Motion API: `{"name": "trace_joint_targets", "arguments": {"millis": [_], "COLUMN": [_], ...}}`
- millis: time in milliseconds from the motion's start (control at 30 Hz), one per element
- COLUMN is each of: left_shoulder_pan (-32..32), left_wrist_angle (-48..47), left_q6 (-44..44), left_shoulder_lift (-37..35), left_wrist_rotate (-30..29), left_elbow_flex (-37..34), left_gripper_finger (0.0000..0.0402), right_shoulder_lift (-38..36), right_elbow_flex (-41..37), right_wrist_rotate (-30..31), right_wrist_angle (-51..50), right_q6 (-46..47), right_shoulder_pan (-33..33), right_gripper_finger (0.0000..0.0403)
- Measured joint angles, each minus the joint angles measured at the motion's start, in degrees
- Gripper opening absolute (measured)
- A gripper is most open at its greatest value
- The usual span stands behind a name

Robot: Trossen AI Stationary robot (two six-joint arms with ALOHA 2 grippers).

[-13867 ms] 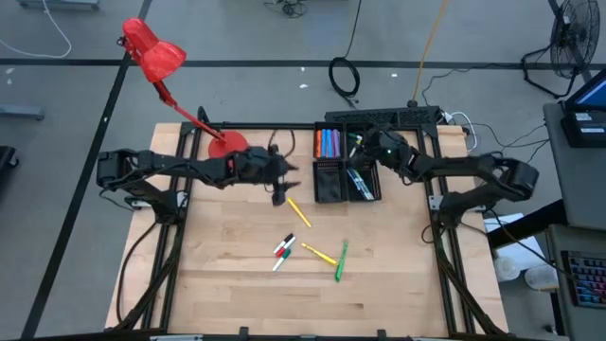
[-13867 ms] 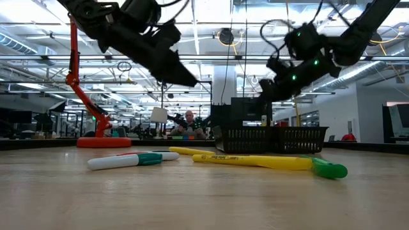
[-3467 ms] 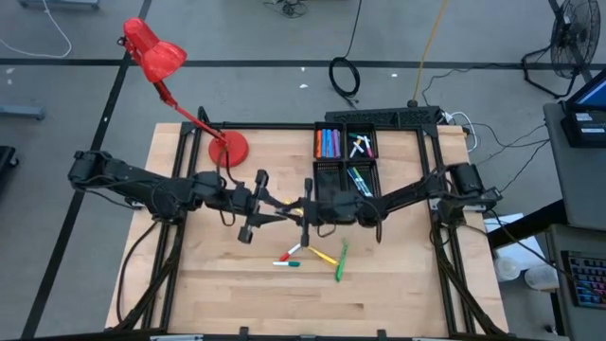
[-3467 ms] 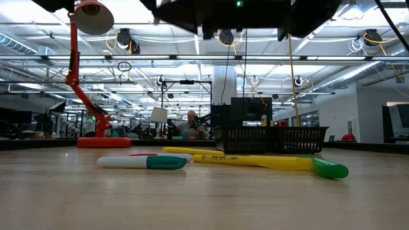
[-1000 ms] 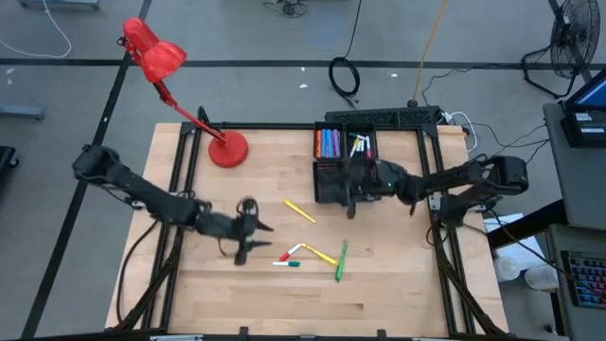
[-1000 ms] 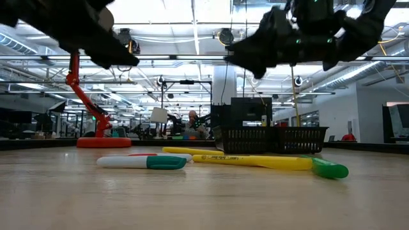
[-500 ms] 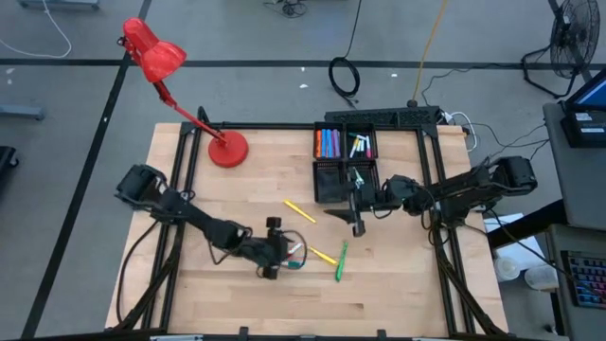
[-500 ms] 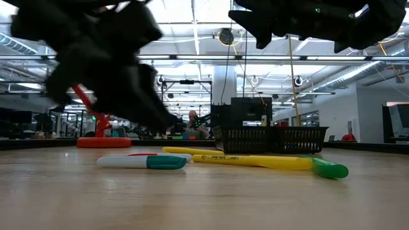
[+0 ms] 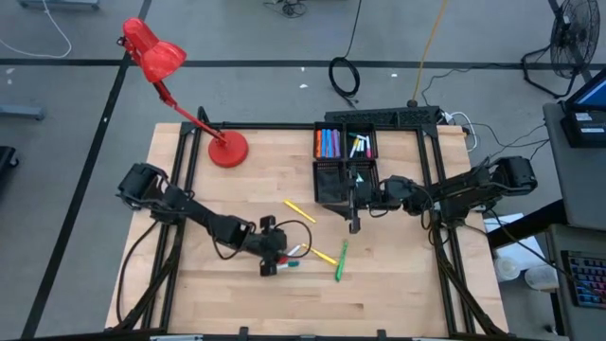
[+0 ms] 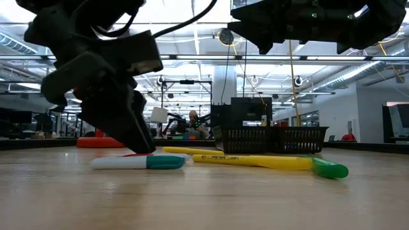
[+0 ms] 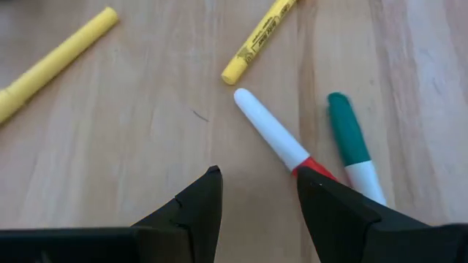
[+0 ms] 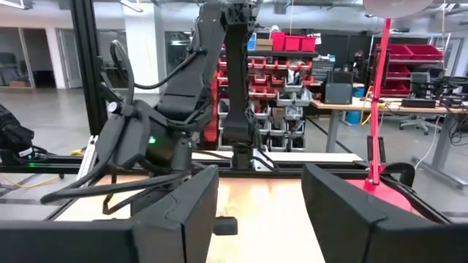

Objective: Pick & Place Markers
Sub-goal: Put the red and white highlighter pen into the top right black bin

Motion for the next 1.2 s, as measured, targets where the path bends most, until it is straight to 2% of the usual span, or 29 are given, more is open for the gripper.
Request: {"name": "trace_joint_targets", "arguments": {"millis": [333,467,533,667,1033,1200], "left_shoulder_pan": [-1.6,-2.4,-3.1,-4.4,-3.2,-1.6], "left_wrist_angle": [1.2,3.1,0.9,-7.3,-7.3,-11.3], "left_q6": [-1.4,-4.0,-5.4,-7.6,-7.8,-9.2], "left_shoulder_lift": [-0.6,-0.6,-0.6,-0.3,2.8,2.8], "left_wrist_rotate": [0.0,2.9,3.2,-0.4,-0.6,-1.1], "left_elbow_flex": [0.0,0.4,2.1,4.6,4.9,5.0], "left_gripper_finger": [0.0182,0.0182,0.0182,0.0182,0.0182,0.0182], "right_shoulder_lift": [0.0,0.0,0.0,0.0,0.0,0.0], "right_elbow_flex": [0.0,0.0,0.0,0.0,0.0,0.0], "right_wrist_rotate": [0.0,0.0,0.0,0.0,0.0,0.0], "right_wrist_angle": [-0.3,-0.4,-0.4,-0.5,-0.8,-1.1], "right_q6": [0.0,0.0,0.0,0.2,0.2,0.2], "right_shoulder_pan": [0.0,0.0,0.0,0.0,0.0,0.0], "right_gripper_finger": [0.0185,0.0185,0.0185,0.0185,0.0185,0.0185]}}
